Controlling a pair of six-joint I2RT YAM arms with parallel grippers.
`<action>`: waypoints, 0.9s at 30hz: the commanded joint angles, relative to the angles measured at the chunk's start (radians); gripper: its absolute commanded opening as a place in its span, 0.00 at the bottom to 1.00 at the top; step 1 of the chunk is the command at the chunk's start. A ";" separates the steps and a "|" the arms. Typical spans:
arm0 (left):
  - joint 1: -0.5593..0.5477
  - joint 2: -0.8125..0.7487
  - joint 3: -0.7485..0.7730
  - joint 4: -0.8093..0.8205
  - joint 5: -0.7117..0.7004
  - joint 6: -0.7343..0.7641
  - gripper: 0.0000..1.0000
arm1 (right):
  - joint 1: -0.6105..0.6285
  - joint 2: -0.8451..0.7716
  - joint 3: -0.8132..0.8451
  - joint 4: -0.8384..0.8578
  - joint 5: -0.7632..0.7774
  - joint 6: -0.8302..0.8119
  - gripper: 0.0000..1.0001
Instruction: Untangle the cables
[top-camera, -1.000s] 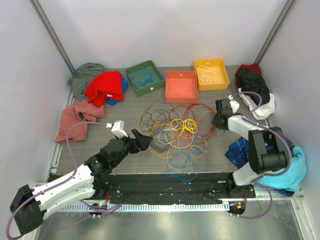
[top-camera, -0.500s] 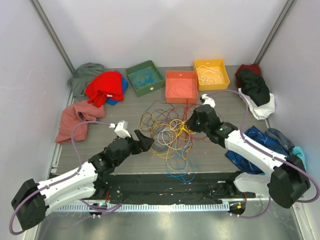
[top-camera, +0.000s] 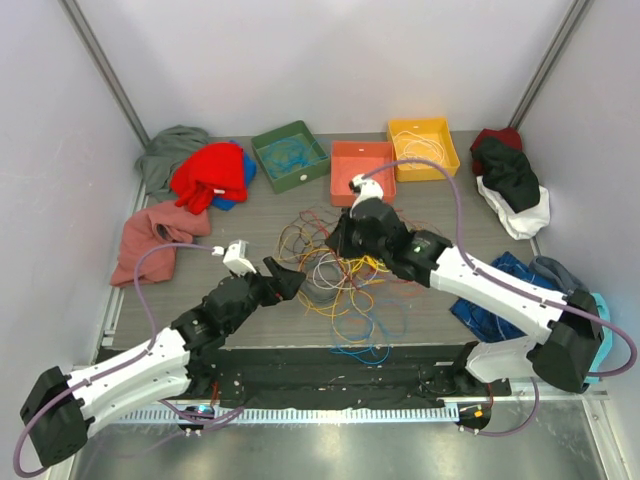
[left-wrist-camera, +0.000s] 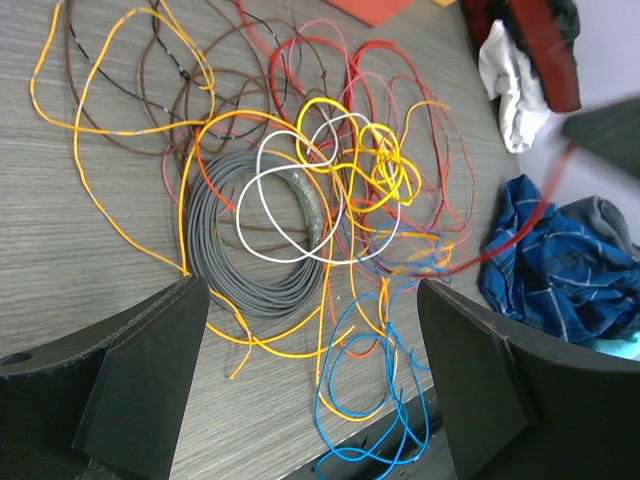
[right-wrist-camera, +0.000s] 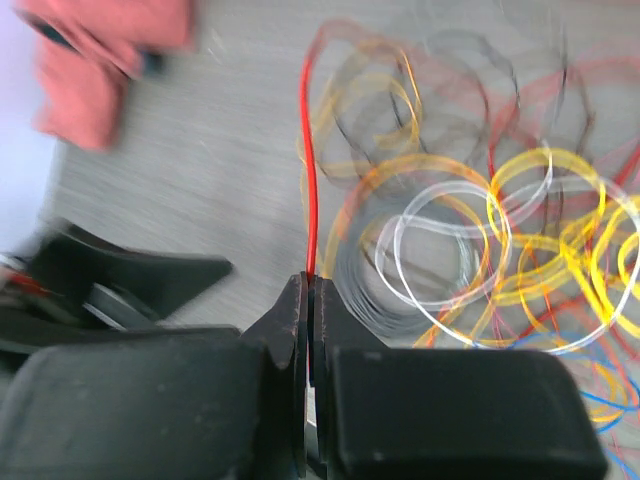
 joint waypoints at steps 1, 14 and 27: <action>-0.003 -0.038 0.022 0.020 -0.054 0.025 0.90 | 0.002 -0.022 0.304 -0.029 0.055 -0.089 0.01; -0.005 -0.086 0.030 -0.001 -0.085 0.033 0.90 | 0.004 -0.005 0.868 -0.126 0.070 -0.202 0.01; -0.097 -0.026 -0.022 0.551 -0.037 0.359 1.00 | 0.005 0.001 0.950 -0.143 0.049 -0.104 0.01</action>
